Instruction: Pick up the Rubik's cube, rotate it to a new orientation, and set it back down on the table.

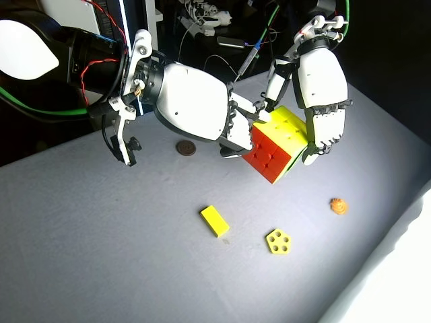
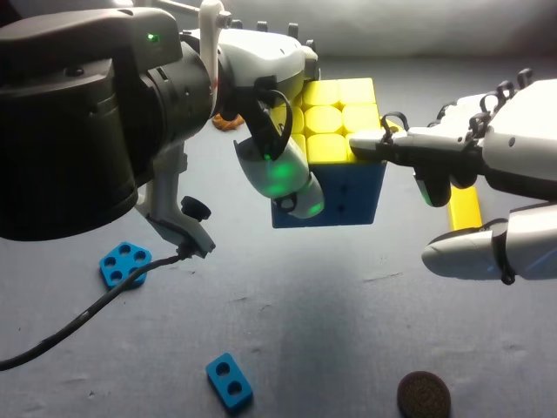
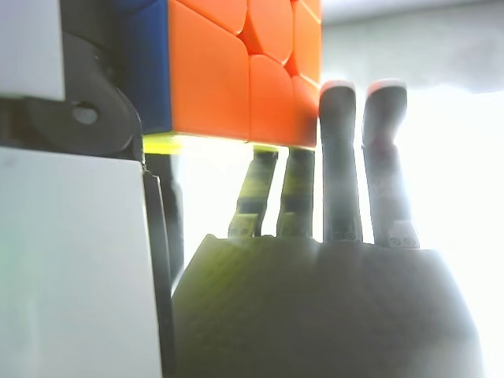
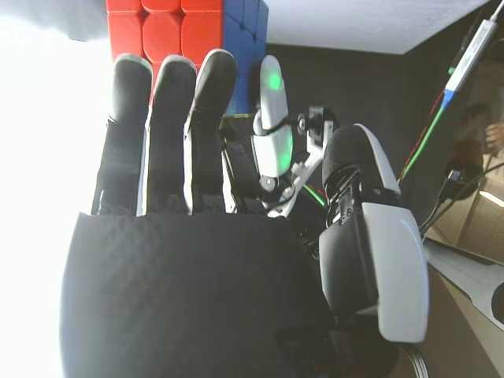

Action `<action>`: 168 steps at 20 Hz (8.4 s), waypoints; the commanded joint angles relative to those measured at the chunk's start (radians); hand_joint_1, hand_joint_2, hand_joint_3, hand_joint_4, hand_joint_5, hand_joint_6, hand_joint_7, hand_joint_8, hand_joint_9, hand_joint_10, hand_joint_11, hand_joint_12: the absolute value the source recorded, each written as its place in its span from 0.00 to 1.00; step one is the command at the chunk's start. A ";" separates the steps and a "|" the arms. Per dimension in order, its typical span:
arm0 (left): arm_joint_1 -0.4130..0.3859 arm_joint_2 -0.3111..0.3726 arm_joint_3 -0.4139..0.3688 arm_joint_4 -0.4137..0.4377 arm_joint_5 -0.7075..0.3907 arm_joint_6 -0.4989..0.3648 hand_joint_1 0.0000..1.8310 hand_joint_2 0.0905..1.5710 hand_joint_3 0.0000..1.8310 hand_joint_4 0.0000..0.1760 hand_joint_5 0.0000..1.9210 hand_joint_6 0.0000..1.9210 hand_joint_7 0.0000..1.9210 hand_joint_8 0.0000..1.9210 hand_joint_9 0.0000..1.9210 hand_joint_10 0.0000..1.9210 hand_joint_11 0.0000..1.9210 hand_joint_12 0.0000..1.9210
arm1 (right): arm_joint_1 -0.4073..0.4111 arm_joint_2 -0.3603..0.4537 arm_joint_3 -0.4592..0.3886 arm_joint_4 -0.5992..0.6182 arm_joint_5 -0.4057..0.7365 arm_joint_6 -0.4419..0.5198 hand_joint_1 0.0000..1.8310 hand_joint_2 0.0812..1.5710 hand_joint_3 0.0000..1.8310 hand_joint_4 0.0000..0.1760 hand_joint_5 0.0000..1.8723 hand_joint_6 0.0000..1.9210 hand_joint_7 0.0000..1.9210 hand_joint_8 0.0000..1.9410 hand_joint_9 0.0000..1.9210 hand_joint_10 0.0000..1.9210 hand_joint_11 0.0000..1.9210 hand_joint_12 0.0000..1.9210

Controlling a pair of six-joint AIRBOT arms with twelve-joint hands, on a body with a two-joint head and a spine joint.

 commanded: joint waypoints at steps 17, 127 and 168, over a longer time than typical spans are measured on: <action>-0.019 0.006 0.010 0.073 0.035 -0.016 0.52 0.93 0.00 0.17 0.21 0.95 0.22 0.99 0.15 0.99 0.17 1.00 | -0.017 0.000 -0.029 0.009 0.025 -0.021 0.10 0.80 0.00 0.00 0.04 0.00 0.17 0.72 0.15 0.95 0.11 1.00; 0.148 0.040 0.019 0.423 0.039 -0.565 0.52 0.93 0.00 0.17 0.22 0.95 0.22 0.99 0.14 0.99 0.16 1.00 | 0.268 0.138 0.092 0.267 -0.316 -0.054 0.03 0.80 0.00 0.00 0.07 0.00 0.13 0.01 0.06 0.22 0.00 0.60; 0.479 -0.057 0.149 1.022 -0.011 -1.312 0.53 0.91 0.00 0.07 0.25 0.90 0.22 1.00 0.15 1.00 0.18 1.00 | 0.240 0.138 0.102 0.176 -0.237 -0.162 0.00 0.79 0.00 0.00 0.00 0.00 0.01 0.00 0.02 0.01 0.00 0.05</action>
